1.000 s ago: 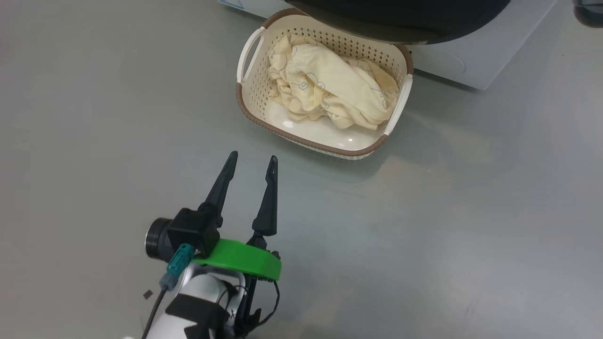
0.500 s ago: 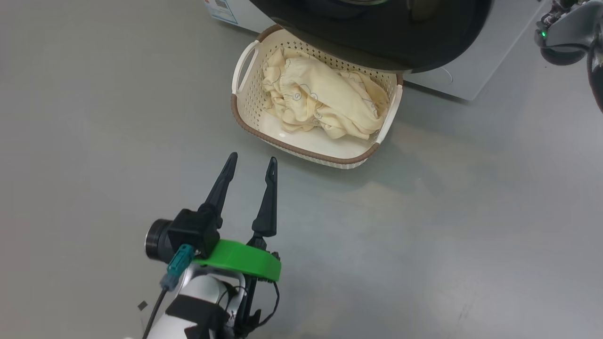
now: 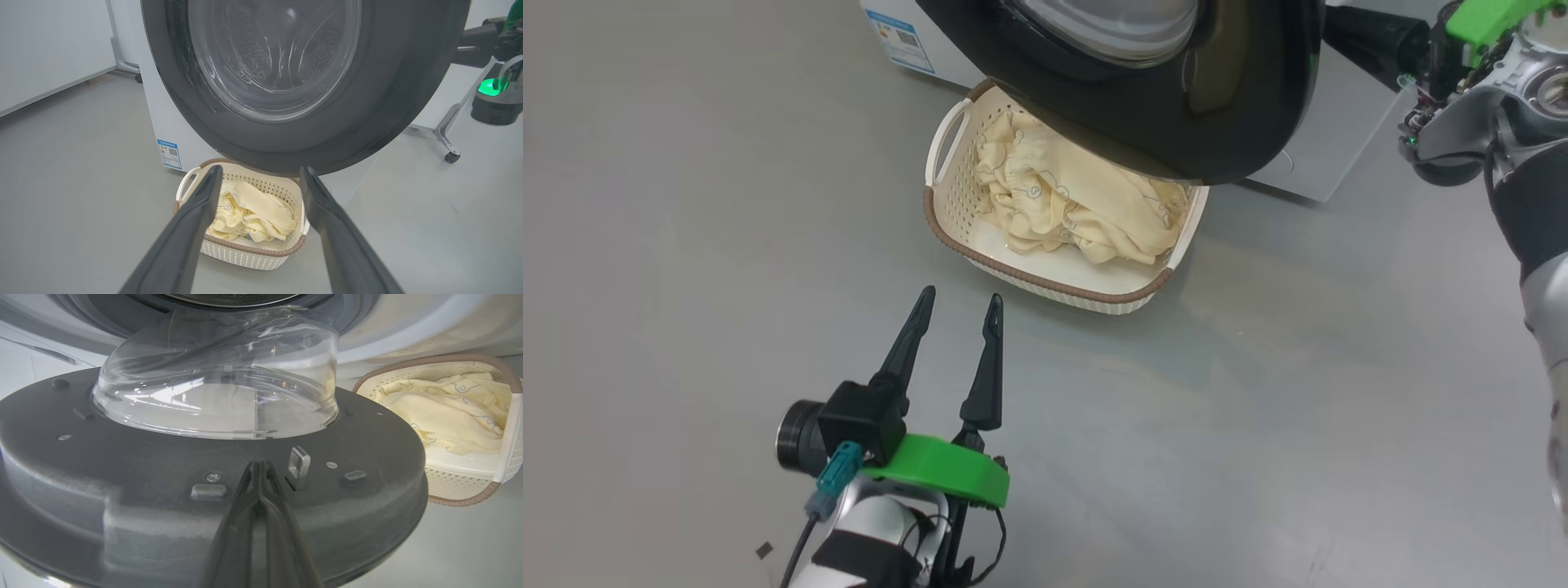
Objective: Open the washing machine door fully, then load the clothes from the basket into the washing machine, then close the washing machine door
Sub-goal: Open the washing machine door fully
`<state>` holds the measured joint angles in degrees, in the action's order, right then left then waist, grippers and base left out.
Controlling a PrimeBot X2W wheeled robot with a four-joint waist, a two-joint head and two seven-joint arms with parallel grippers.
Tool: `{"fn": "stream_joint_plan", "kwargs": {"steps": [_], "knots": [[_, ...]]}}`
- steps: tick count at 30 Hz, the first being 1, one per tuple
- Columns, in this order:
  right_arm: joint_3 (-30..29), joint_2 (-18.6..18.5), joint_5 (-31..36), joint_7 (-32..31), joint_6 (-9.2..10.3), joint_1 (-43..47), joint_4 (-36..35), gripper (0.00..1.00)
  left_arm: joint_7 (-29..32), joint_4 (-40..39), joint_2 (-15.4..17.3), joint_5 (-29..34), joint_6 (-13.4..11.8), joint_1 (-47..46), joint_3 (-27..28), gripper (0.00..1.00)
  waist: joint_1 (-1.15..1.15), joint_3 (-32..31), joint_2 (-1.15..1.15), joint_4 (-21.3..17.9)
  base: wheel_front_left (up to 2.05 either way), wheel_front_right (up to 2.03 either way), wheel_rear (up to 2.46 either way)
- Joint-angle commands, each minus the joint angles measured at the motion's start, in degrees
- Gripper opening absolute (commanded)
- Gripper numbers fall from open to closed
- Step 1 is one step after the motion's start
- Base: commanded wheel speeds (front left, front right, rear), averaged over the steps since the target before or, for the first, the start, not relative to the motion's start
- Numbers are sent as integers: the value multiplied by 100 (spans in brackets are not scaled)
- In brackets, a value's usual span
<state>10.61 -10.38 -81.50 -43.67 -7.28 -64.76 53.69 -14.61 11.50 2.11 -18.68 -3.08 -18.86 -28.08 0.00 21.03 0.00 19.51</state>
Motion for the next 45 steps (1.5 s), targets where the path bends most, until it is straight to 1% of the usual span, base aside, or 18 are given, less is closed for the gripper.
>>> {"fn": "stream_joint_plan", "kwargs": {"steps": [1,10,21,30,45], "knots": [[56,182,41,-71,-21,11,-229,0,-39,-141,76,43,-5,31,181,100,0,-33,0,1,0,0,0],[159,293,37,-266,-21,369,-442,0,-39,-129,76,70,4,120,159,100,0,-193,0,21,0,0,0],[309,478,61,-511,-21,599,-645,0,-39,-126,76,83,8,130,162,100,0,-248,0,51,0,0,0],[647,648,112,-863,-21,942,-1049,0,-39,-116,76,86,5,150,168,100,0,-300,0,78,0,0,0],[1040,744,-46,-1086,-21,1396,-1629,0,-39,-115,76,45,-18,171,79,100,0,-350,0,187,0,0,0]]}}
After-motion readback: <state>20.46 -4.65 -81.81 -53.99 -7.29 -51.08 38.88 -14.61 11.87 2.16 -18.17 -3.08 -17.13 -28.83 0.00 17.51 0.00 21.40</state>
